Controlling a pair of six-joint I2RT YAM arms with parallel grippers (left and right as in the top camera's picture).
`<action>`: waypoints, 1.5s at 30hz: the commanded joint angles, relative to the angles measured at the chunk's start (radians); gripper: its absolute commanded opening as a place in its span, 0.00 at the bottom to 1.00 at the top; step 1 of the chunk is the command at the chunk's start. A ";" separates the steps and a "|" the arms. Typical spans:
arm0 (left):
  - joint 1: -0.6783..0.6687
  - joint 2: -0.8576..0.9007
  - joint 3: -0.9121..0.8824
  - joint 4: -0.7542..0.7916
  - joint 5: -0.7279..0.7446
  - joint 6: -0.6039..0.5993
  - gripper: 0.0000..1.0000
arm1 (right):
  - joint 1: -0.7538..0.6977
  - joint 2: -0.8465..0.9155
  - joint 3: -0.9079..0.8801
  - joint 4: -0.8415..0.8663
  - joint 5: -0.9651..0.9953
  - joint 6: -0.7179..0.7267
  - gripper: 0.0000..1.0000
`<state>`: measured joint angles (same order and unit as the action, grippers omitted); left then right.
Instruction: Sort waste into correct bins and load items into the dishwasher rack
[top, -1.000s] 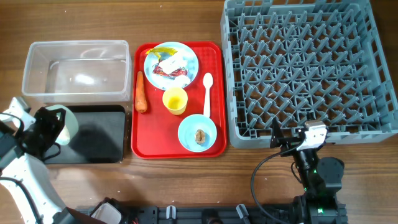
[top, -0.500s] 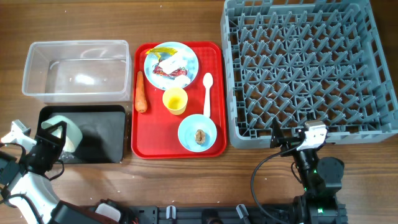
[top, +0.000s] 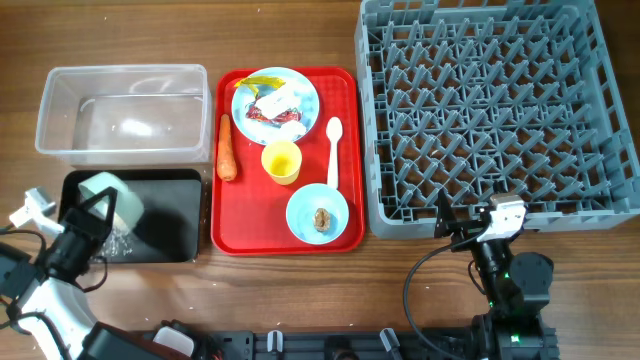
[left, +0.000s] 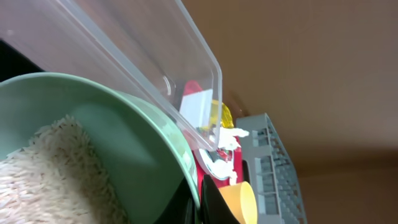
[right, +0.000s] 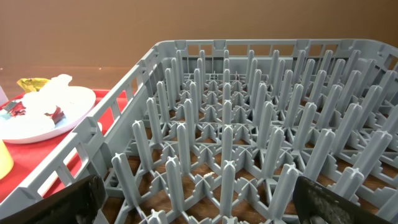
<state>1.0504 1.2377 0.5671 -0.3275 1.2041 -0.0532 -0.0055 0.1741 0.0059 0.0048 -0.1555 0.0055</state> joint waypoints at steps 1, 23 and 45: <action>0.008 -0.013 -0.048 0.014 0.056 0.024 0.08 | -0.003 -0.003 -0.001 0.006 0.007 -0.005 1.00; 0.128 -0.013 -0.057 -0.092 0.163 0.008 0.04 | -0.003 -0.003 -0.001 0.006 0.007 -0.005 1.00; -0.533 -0.140 0.414 -0.449 -0.861 -0.224 0.17 | -0.003 -0.003 -0.001 0.006 0.007 -0.005 1.00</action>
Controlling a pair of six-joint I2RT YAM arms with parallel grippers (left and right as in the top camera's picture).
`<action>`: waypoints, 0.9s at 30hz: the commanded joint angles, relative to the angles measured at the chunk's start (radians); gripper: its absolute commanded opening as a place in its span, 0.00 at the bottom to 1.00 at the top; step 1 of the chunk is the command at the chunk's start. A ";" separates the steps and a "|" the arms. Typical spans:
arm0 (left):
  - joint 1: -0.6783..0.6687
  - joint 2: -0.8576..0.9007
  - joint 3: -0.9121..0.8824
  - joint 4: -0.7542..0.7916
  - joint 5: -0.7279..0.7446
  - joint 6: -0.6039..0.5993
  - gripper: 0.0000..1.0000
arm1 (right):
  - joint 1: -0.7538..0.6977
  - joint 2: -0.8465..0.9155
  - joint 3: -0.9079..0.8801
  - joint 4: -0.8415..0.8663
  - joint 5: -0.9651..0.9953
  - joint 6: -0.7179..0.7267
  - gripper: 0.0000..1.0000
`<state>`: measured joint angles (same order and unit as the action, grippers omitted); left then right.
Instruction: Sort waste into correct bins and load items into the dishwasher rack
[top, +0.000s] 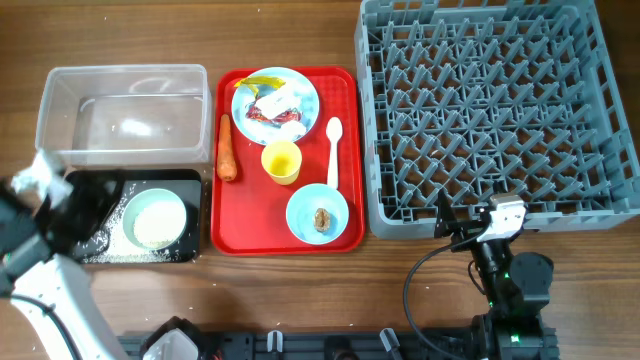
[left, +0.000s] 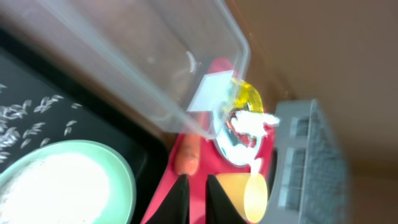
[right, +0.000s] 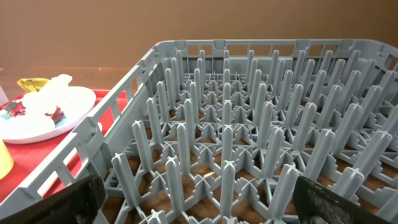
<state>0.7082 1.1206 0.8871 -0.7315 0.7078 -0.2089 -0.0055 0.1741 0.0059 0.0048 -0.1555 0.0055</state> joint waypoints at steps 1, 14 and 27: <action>-0.272 -0.023 0.104 -0.047 -0.445 -0.095 0.20 | -0.003 -0.003 -0.001 0.006 0.007 -0.005 0.99; -0.600 0.156 0.098 -0.202 -0.730 -0.140 0.28 | -0.003 -0.003 -0.001 0.006 0.006 -0.005 1.00; -0.600 0.246 0.080 -0.264 -0.728 -0.171 0.29 | -0.003 -0.003 -0.001 0.006 0.006 -0.005 1.00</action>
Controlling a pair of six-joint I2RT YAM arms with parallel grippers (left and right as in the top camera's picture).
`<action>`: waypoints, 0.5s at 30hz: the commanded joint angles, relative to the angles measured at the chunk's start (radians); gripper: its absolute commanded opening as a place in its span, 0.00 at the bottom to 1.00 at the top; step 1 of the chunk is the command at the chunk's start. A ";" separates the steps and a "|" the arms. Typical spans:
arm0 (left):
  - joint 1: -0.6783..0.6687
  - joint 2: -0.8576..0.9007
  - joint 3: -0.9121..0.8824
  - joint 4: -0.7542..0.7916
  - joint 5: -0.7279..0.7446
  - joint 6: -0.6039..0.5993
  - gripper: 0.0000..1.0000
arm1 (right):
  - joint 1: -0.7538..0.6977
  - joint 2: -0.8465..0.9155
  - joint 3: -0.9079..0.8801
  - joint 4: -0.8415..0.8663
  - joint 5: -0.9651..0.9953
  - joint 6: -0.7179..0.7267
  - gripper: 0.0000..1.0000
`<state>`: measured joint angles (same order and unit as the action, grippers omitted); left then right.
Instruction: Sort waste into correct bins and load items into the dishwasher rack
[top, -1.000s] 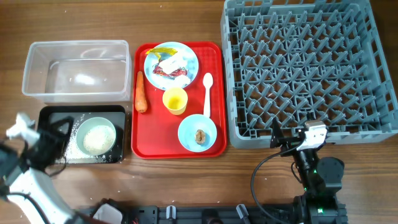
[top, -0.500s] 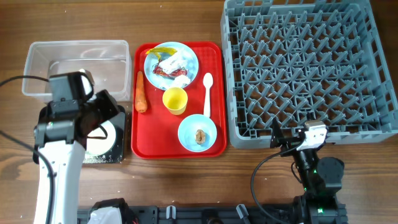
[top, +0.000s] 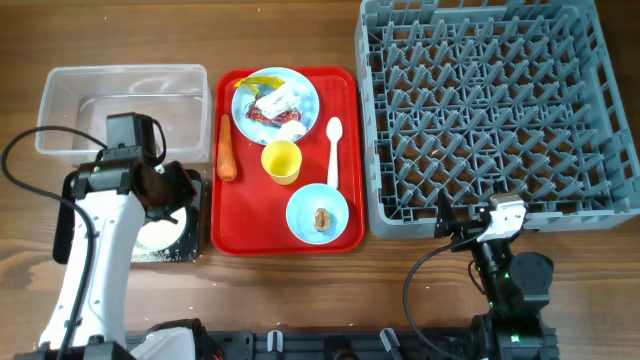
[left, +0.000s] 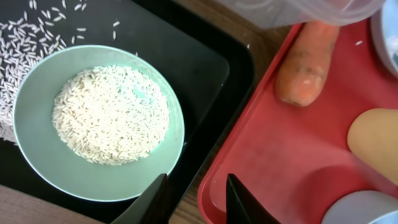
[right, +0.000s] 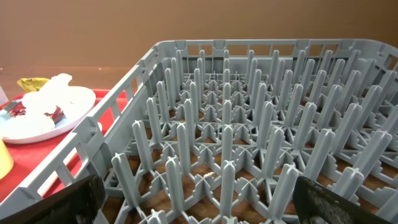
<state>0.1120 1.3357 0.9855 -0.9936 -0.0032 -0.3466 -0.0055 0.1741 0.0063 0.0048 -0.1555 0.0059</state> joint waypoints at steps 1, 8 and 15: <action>-0.003 0.042 -0.025 -0.002 -0.016 -0.037 0.30 | -0.003 -0.003 -0.001 0.006 0.007 -0.005 1.00; -0.003 0.071 -0.111 0.106 -0.025 -0.055 0.31 | -0.003 -0.003 -0.001 0.006 0.007 -0.005 1.00; -0.003 0.072 -0.180 0.204 -0.046 -0.059 0.32 | -0.003 -0.003 -0.001 0.006 0.006 -0.005 1.00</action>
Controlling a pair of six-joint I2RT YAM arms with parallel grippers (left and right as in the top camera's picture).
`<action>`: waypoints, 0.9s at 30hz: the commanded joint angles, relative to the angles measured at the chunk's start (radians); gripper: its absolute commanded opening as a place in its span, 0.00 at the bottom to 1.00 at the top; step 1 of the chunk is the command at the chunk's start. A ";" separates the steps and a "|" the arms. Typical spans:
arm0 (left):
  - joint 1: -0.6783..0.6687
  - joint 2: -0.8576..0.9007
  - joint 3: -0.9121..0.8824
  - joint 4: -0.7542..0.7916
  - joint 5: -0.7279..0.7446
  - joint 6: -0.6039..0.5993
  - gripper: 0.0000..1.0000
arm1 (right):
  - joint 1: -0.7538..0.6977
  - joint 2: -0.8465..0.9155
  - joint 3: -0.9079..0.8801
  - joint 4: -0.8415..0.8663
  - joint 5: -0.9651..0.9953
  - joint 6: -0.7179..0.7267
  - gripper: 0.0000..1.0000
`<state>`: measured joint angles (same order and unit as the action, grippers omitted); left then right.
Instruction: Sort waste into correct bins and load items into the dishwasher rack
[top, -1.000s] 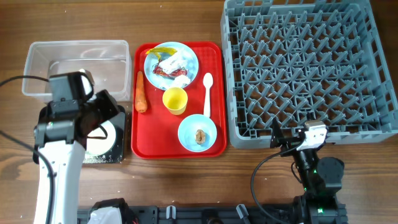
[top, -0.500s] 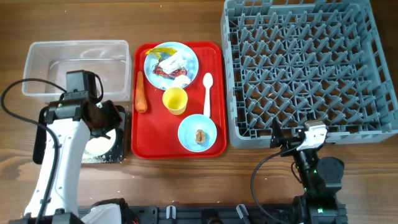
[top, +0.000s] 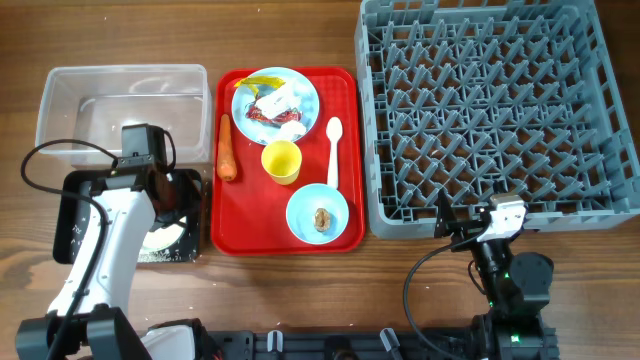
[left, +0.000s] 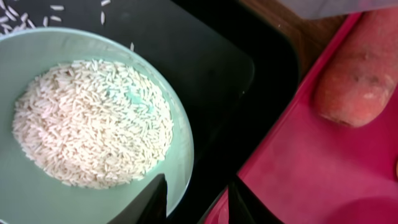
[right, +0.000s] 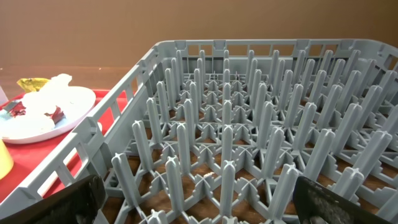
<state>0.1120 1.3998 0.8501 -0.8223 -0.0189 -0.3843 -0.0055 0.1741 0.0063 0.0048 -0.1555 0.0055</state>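
Observation:
A pale green bowl of rice (left: 93, 124) stands upright in the black bin (top: 193, 238). My left gripper (left: 196, 202) is open and low over the bowl's right rim, one finger over the bowl's inside and the other outside it. On the red tray (top: 345, 235) lie a carrot (top: 227, 148), a yellow cup (top: 281, 161), a white spoon (top: 333, 150), a plate of wrappers (top: 275, 100) and a blue bowl (top: 317, 213) holding a food scrap. My right gripper (right: 202, 208) is open at the near edge of the grey dishwasher rack (top: 490, 110).
A clear plastic bin (top: 120, 105) stands behind the black bin. Loose rice grains (left: 53, 7) lie on the black bin's floor. The carrot (left: 364, 71) sits just right of the bin, on the tray's edge.
My left gripper has come lower and closer to the green bowl's right rim, which now lies between its open fingers. The right arm has not moved.
The green bowl was tilted at my left gripper over the black bin's left end, with rice spilled below. Then the bowl stood upright in the bin and the arm was off to the left. Later the gripper was above the bowl's right rim, and now straddles it.

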 joint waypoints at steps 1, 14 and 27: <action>-0.003 0.008 -0.053 0.047 -0.042 -0.021 0.32 | -0.003 -0.003 -0.001 0.006 0.007 -0.005 1.00; -0.003 0.011 -0.114 0.161 -0.089 -0.021 0.34 | -0.003 -0.003 -0.001 0.006 0.007 -0.005 1.00; -0.003 0.097 -0.111 0.249 -0.093 -0.015 0.11 | -0.003 -0.003 -0.001 0.006 0.007 -0.005 1.00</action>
<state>0.1120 1.4967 0.7410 -0.5808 -0.0860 -0.3981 -0.0055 0.1741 0.0059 0.0048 -0.1555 0.0055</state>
